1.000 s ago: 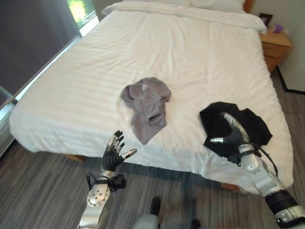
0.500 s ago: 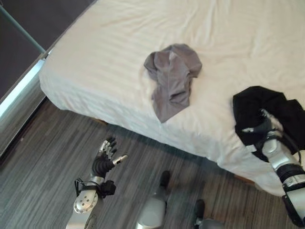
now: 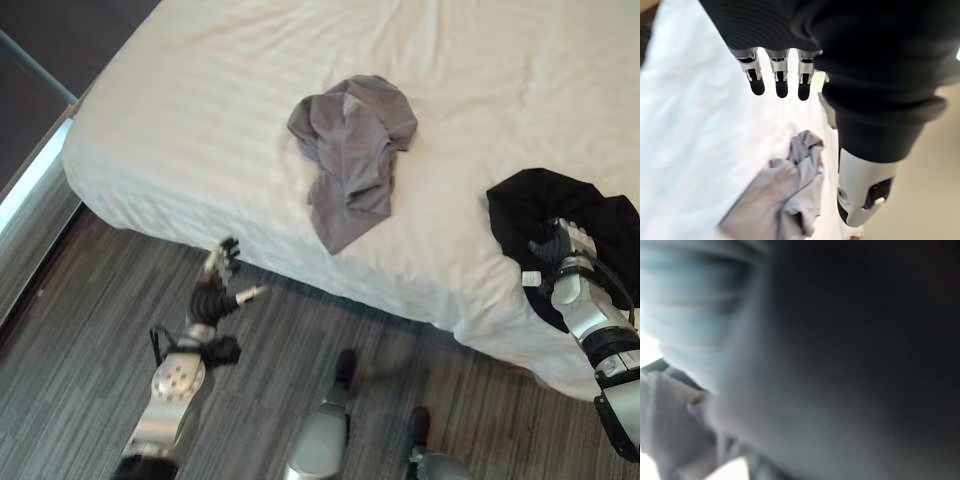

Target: Pick up bed clothes into laundry basket.

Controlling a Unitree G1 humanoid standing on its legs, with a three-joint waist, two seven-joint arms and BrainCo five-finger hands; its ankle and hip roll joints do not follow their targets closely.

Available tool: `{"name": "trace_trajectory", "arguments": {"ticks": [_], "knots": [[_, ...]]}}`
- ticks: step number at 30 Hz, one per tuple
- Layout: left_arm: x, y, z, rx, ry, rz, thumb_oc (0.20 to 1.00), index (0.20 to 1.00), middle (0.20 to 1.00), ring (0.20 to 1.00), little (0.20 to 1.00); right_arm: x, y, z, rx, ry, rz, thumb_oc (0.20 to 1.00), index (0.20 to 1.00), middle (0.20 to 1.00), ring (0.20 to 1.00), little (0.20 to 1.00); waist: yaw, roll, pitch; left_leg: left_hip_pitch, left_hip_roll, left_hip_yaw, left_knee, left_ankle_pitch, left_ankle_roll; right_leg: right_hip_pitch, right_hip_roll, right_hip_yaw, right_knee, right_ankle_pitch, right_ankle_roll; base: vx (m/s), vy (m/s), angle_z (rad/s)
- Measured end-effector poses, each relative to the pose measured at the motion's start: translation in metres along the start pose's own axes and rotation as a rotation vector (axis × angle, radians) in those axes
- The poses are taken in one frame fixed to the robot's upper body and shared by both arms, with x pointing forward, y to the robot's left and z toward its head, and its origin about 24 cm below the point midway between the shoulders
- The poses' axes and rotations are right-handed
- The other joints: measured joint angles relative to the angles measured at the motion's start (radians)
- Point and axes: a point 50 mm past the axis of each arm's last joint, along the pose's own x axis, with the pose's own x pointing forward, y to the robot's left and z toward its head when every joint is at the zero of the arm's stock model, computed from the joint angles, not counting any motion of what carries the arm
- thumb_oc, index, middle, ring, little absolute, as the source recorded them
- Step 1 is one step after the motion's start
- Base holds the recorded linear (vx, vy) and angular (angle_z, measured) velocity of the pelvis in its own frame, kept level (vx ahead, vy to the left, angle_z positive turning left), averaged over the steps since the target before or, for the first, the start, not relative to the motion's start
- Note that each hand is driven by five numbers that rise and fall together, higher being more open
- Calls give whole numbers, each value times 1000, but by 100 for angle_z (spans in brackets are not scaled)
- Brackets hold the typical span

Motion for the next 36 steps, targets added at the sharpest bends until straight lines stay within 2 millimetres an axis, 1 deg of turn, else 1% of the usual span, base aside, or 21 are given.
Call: {"name": "trace_trajectory", "arguments": {"ticks": [1, 2, 5, 6, 7, 8, 10, 12, 14, 16, 17, 20, 21, 23, 24, 25, 27, 28, 30, 31, 36], "knots": [[12, 6, 14, 12, -58, 28, 1000, 1000, 1000, 1000, 1000, 1, -7, 3, 11, -20, -11, 200, 200, 200, 200, 200, -19, -12, 4, 5, 3, 8, 0, -1, -1, 0, -1, 9, 0, 2, 0, 76, 53, -19], [27, 22, 39, 62, -150, 73, 1000, 1000, 1000, 1000, 1000, 2, -35, 9, 2, -92, -59, 200, 200, 200, 200, 200, -37, -17, 4, 6, 4, 19, 0, -3, -3, -2, -3, 12, 0, 3, 0, 69, 71, -27], [42, 46, 72, 179, -257, 139, 1000, 1000, 1000, 1000, 1000, -3, -93, 17, -2, -196, -203, 200, 200, 200, 200, 200, -60, -30, 7, 32, 4, 50, 0, -8, -4, 10, -9, 38, 0, 9, 6, 68, 69, -32], [18, 72, 105, 271, -364, 180, 1000, 1000, 1000, 1000, 1000, -19, -137, 20, -29, -275, -302, 200, 200, 200, 200, 200, -72, -46, 12, 46, 7, 71, 0, -24, -5, 12, -12, 48, 0, 9, 6, 58, 45, -44], [4, 82, 119, 299, -432, 218, 1000, 1000, 1000, 1000, 1000, -25, -152, 18, -66, -289, -337, 200, 200, 200, 200, 200, -86, -50, 12, 59, 6, 78, 0, -27, -1, 22, -16, 49, 0, 9, 6, 126, 86, -30], [-9, 92, 118, 311, -442, 274, 1000, 1000, 1000, 1000, 1000, -32, -177, 9, -117, -262, -390, 200, 200, 200, 200, 200, -110, -55, 4, 101, 5, 79, 0, -38, 2, 57, -18, 42, 0, 12, 10, 87, 104, -12], [-11, 92, 101, 364, -360, 258, 1000, 1000, 1000, 1000, 1000, -39, -194, 9, -164, -281, -420, 200, 200, 200, 200, 200, -103, -54, -21, 125, 13, 104, 0, -58, 0, 70, -16, 50, 0, 12, 14, 78, 106, -30], [-2, 92, 72, 462, -202, 202, 1000, 1000, 1000, 1000, 1000, -40, -211, 21, -200, -332, -457, 200, 200, 200, 200, 200, -108, -70, -42, 135, 20, 136, 0, -69, -8, 56, -15, 70, 0, 11, 15, 55, 131, -59], [7, 95, 41, 528, -55, 177, 1000, 1000, 1000, 1000, 1000, -41, -215, 26, -199, -360, -468, 200, 200, 200, 200, 200, -132, -79, -53, 145, 23, 167, 0, -69, -7, 53, -19, 87, 1, 14, 13, 69, 159, -47], [6, 101, 9, 624, 111, 152, 1000, 1000, 1000, 1000, 1000, -42, -212, 25, -195, -363, -458, 200, 200, 200, 200, 200, -179, -91, -74, 156, 20, 196, 0, -76, -2, 43, -26, 107, 1, 15, 13, 63, 112, -43], [-2, 116, -15, 699, 271, 169, 1000, 1000, 1000, 1000, 1000, -43, -207, 20, -189, -352, -443, 200, 200, 200, 200, 200, -209, -96, -100, 160, 20, 219, 0, -81, 3, 39, -31, 124, 0, 17, 16, 76, 115, -49], [-8, 128, -42, 826, 442, 158, 1000, 1000, 1000, 1000, 1000, -52, -206, 3, -143, -297, -457, 200, 200, 200, 200, 200, -254, -97, -111, 193, 20, 254, -2, -91, 9, 52, -36, 121, 0, 25, 19, 58, 98, -36], [-13, 132, -52, 912, 515, 142, 1000, 1000, 1000, 1000, 1000, -59, -204, -1, -148, -295, -453, 200, 200, 200, 200, 200, -289, -90, -130, 195, 19, 268, -6, -96, 7, 48, -38, 126, 0, 25, 19, 31, 57, -37], [-14, 136, -53, 980, 529, 160, 1000, 1000, 1000, 1000, 1000, -64, -199, -10, -159, -277, -428, 200, 200, 200, 200, 200, -303, -84, -146, 199, 22, 290, -7, -104, 4, 39, -38, 150, 0, 28, 21, 19, 45, -38], [-14, 135, -53, 1003, 524, 157, 1000, 1000, 1000, 1000, 1000, -66, -195, -14, -169, -266, -413, 200, 200, 200, 200, 200, -323, -83, -147, 207, 25, 300, -7, -105, 1, 34, -35, 160, 1, 33, 27, 17, 41, -44], [-14, 137, -52, 1041, 522, 163, 1000, 1000, 1000, 1000, 1000, -70, -184, -24, -162, -233, -378, 200, 200, 200, 200, 200, -334, -82, -163, 208, 32, 321, -7, -108, -1, 27, -33, 168, 1, 35, 28, 10, 25, -47], [-12, 138, -52, 1071, 523, 169, 1000, 1000, 1000, 1000, 1000, -75, -174, -34, -176, -199, -345, 200, 200, 200, 200, 200, -342, -81, -167, 213, 40, 350, -7, -116, -4, 12, -26, 187, 1, 46, 26, -3, 27, -52], [-12, 138, -52, 1086, 526, 175, 1000, 1000, 1000, 1000, 1000, -79, -166, -43, -195, -171, -320, 200, 200, 200, 200, 200, -361, -81, -170, 216, 44, 368, -8, -116, -5, 1, -22, 200, 4, 53, 30, -18, 27, -49], [-11, 143, -51, 1125, 541, 183, 1000, 1000, 1000, 1000, 1000, -82, -156, -52, -210, -133, -293, 200, 200, 200, 200, 200, -352, -84, -174, 220, 53, 393, -7, -118, -6, -4, -18, 205, 3, 58, 30, -24, 14, -42], [-11, 145, -52, 1158, 557, 187, 1000, 1000, 1000, 1000, 1000, -86, -151, -62, -237, -94, -261, 200, 200, 200, 200, 200, -368, -85, -175, 220, 55, 404, -7, -119, -8, -14, -16, 211, 3, 60, 29, -31, 32, -27], [-16, 158, -63, 1232, 708, 189, 1000, 1000, 1000, 1000, 1000, -99, -140, -90, -297, 14, -180, 200, 200, 200, 200, 200, -401, -93, -175, 190, 56, 410, -7, -121, -11, -53, -15, 215, 9, 65, 28, -103, 14, -9]]}}
